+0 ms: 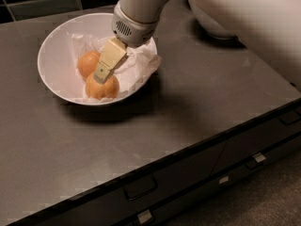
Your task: Pick orange from white bowl
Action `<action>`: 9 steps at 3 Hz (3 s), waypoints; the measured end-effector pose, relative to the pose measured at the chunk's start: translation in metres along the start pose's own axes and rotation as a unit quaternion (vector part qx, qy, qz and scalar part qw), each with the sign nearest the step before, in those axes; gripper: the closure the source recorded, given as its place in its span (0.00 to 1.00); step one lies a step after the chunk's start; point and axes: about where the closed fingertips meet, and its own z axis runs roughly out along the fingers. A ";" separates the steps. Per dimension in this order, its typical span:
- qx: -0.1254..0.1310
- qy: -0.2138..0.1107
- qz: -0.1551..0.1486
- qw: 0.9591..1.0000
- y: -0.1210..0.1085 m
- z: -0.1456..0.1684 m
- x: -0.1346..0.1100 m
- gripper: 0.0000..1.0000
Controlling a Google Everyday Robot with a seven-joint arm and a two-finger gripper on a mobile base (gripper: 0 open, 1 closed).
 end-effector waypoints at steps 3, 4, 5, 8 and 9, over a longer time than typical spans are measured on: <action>-0.001 -0.019 0.033 0.999 0.007 0.033 -0.021 0.08; 0.006 -0.025 0.041 0.999 0.015 0.036 -0.031 0.13; 0.017 -0.024 0.044 0.999 0.023 0.034 -0.037 0.17; 0.025 -0.010 0.060 0.998 0.045 0.043 -0.030 0.25; 0.024 -0.010 0.059 0.998 0.046 0.045 -0.030 0.31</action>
Offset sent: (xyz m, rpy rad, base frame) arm 0.0172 0.0322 -0.0398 0.0705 0.0128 -0.0920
